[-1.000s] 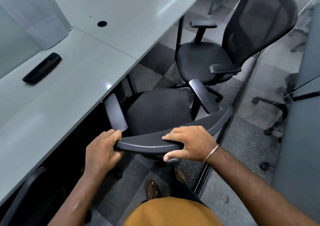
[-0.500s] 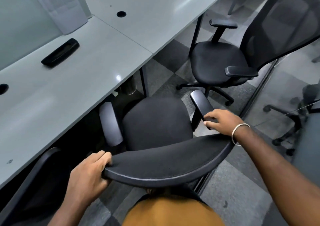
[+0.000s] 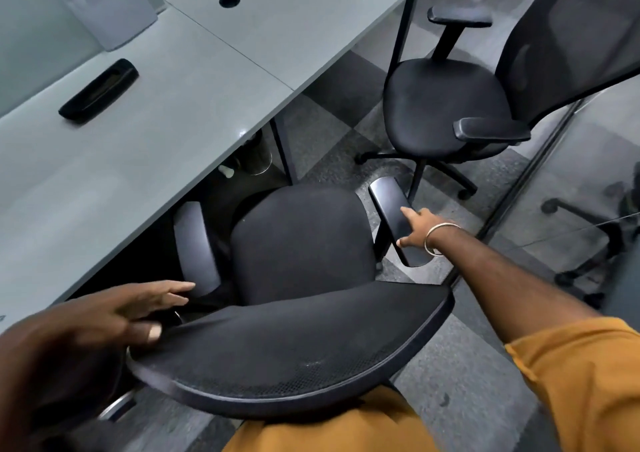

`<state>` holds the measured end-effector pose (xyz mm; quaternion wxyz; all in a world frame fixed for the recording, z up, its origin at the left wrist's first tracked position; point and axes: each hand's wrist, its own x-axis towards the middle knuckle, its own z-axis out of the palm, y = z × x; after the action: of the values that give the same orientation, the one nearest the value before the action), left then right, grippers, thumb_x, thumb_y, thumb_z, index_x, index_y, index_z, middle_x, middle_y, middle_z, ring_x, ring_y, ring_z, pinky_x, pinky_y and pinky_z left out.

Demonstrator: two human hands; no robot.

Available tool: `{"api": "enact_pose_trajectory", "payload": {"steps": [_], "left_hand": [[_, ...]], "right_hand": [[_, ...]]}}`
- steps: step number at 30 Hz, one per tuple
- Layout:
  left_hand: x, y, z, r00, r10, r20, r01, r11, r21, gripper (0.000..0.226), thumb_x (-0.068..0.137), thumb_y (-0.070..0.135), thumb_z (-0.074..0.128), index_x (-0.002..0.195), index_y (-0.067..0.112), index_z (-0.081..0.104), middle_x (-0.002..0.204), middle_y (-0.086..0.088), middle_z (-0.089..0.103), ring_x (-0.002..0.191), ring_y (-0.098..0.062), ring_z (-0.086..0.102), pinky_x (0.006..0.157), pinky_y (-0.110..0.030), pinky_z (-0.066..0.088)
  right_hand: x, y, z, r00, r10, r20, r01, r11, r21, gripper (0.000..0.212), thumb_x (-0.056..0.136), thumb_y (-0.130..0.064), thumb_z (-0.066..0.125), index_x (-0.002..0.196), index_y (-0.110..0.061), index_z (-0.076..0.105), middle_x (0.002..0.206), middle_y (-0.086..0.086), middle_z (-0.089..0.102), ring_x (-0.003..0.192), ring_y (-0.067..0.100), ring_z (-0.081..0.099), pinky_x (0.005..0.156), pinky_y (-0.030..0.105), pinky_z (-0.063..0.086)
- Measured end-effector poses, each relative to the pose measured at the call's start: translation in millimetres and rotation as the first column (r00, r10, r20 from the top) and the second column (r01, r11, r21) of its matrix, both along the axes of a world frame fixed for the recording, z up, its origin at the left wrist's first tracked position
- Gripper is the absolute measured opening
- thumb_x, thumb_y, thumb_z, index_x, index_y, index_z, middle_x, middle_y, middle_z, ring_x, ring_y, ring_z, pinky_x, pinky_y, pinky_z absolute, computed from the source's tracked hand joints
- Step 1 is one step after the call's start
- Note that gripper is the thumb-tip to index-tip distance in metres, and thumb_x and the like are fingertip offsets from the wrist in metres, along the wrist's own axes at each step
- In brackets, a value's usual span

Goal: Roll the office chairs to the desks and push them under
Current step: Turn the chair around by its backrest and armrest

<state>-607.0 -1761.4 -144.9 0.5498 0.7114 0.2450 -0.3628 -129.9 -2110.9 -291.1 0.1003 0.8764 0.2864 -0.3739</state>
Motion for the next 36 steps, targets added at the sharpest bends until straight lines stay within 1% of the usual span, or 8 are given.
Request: {"api": "enact_pose_trajectory", "payload": {"steps": [3,6,9,12,17,21,24,36], "left_hand": [[25,-17,-8,0.967,0.215,0.136,-0.228,0.970,0.085,0.061,0.096,0.005,0.067,0.150,0.021,0.047,0.142,0.009,0.065,0.139,-0.007,0.053,0.108,-0.016,0.044],[49,-42,-35,0.921,0.300,0.248,-0.370,0.874,0.315,0.052,0.099,-0.010,0.058,0.136,0.026,0.060,0.127,0.012,0.073,0.126,-0.005,0.063,0.107,-0.023,0.049],[63,-65,-71,0.957,0.230,0.180,-0.285,0.870,0.402,0.046,0.098,0.000,0.066,0.126,0.038,0.064,0.123,0.011,0.074,0.119,0.003,0.065,0.110,-0.034,0.049],[72,-80,-82,0.976,0.191,0.104,-0.217,0.863,0.456,0.037,0.097,0.011,0.071,0.122,0.038,0.064,0.122,0.013,0.072,0.110,0.010,0.064,0.100,-0.015,0.046],[69,-86,-80,0.974,0.215,0.069,-0.219,0.820,0.529,0.033,0.097,0.017,0.071,0.127,0.031,0.067,0.118,0.013,0.073,0.106,0.004,0.065,0.093,-0.016,0.044],[74,-90,-81,0.989,0.145,0.017,-0.131,0.829,0.544,0.033,0.098,0.018,0.070,0.130,0.027,0.066,0.119,0.010,0.073,0.106,0.000,0.066,0.090,-0.010,0.042],[78,-93,-82,0.990,0.138,0.017,-0.126,0.834,0.538,0.031,0.098,0.020,0.070,0.126,0.033,0.065,0.116,0.013,0.073,0.104,0.004,0.065,0.087,-0.002,0.039],[75,-63,-101,0.967,0.221,-0.127,-0.100,0.787,0.609,0.047,0.096,0.028,0.073,0.141,0.021,0.059,0.132,-0.004,0.070,0.125,-0.021,0.064,0.106,-0.030,0.045]], "right_hand": [[13,6,-30,0.997,-0.064,-0.049,0.065,0.998,0.016,0.116,0.083,-0.059,0.076,0.162,-0.044,-0.008,0.160,0.019,0.026,0.141,0.044,0.044,0.113,0.053,0.042],[12,16,-51,0.993,-0.108,-0.053,0.111,0.992,0.066,0.126,0.080,-0.058,0.079,0.156,-0.050,-0.022,0.156,0.026,0.027,0.136,0.047,0.047,0.110,0.052,0.043],[12,23,-68,0.991,-0.129,0.022,0.126,0.987,0.095,0.130,0.079,-0.066,0.075,0.154,-0.048,-0.030,0.144,0.028,0.039,0.125,0.045,0.056,0.102,0.050,0.047],[12,23,-73,0.988,-0.138,0.070,0.130,0.985,0.109,0.128,0.081,-0.071,0.069,0.155,-0.041,-0.031,0.134,0.029,0.052,0.120,0.044,0.060,0.096,0.049,0.051],[-3,34,-82,0.940,-0.334,0.071,0.311,0.922,0.229,0.119,0.089,-0.070,0.055,0.157,-0.023,-0.030,0.130,0.027,0.064,0.114,0.044,0.064,0.091,0.048,0.050],[-1,34,-82,0.939,-0.341,0.049,0.326,0.925,0.194,0.120,0.086,-0.070,0.057,0.156,-0.030,-0.032,0.126,0.027,0.064,0.115,0.042,0.063,0.083,0.045,0.046],[3,36,-80,0.954,-0.295,0.052,0.281,0.941,0.187,0.119,0.087,-0.068,0.059,0.156,-0.032,-0.032,0.130,0.026,0.062,0.120,0.041,0.059,0.092,0.048,0.048],[1,41,-72,0.967,-0.253,0.035,0.245,0.957,0.152,0.126,0.083,-0.062,0.075,0.158,-0.042,-0.025,0.128,0.029,0.047,0.114,0.043,0.058,0.095,0.049,0.049]]}}
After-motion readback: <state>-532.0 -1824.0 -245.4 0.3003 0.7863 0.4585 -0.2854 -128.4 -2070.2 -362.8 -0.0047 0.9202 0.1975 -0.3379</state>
